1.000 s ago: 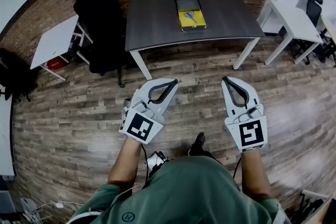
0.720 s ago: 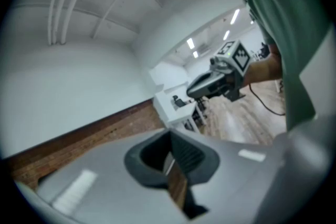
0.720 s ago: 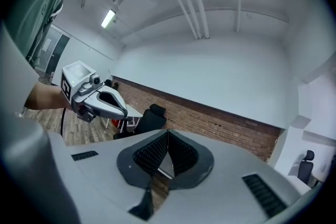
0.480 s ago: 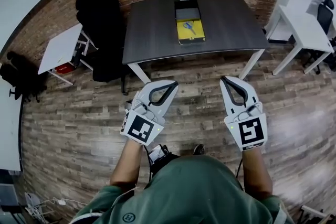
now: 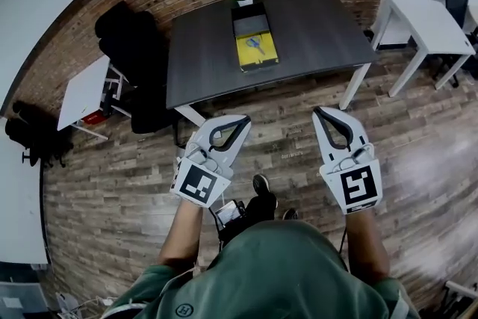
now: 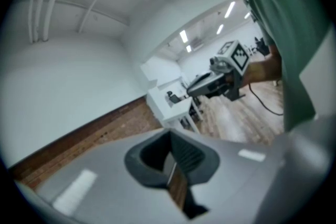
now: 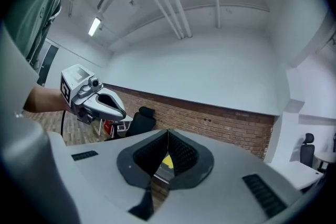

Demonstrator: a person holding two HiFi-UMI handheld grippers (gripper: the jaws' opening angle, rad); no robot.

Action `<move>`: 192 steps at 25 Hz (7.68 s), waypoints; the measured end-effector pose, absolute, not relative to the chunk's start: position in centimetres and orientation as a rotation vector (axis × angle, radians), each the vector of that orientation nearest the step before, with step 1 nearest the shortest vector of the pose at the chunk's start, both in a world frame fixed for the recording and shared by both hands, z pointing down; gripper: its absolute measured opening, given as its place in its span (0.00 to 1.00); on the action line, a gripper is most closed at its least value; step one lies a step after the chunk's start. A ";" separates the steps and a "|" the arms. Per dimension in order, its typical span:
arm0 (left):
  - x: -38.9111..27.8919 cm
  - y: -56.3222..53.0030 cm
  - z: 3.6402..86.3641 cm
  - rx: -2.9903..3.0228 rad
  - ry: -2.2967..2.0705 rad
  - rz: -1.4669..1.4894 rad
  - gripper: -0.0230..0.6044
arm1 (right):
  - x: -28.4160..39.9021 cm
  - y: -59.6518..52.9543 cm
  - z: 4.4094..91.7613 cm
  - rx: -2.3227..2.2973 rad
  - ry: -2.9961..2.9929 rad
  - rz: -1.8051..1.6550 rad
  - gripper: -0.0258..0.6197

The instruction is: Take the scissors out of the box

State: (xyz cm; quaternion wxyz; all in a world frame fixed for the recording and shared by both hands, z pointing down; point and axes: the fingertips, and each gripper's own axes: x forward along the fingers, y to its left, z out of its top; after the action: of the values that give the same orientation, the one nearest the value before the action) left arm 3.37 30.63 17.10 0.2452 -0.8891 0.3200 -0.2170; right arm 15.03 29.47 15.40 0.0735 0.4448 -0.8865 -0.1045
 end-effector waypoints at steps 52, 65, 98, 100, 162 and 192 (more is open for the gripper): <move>-11.2 1.5 17.9 -2.483 1.015 -0.466 0.04 | 0.2 -1.1 16.7 1.177 -2.581 -0.303 0.05; -10.2 -6.5 21.4 -2.552 1.095 -0.524 0.04 | 0.6 -10.4 20.9 1.053 -2.569 -0.170 0.05; -11.6 -19.5 36.9 -2.722 1.370 -0.679 0.04 | -4.2 -26.5 43.7 0.696 -2.416 0.264 0.05; -11.6 -19.7 37.7 -2.732 1.382 -0.684 0.04 | -4.5 -26.9 45.1 0.680 -2.404 0.285 0.05; -12.6 -20.4 40.7 -2.765 1.433 -0.701 0.04 | -6.5 -29.1 57.6 0.702 -2.148 0.407 0.16; -10.9 -15.0 31.1 -2.651 1.241 -0.665 0.04 | -3.5 -25.1 41.8 0.945 -2.334 0.275 0.16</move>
State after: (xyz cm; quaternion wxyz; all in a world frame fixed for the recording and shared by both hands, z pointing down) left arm -10.94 -15.04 31.09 0.0701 -0.8810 0.4124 -0.2212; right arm -3.51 -25.08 41.83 0.2995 0.3559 -0.8791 0.1037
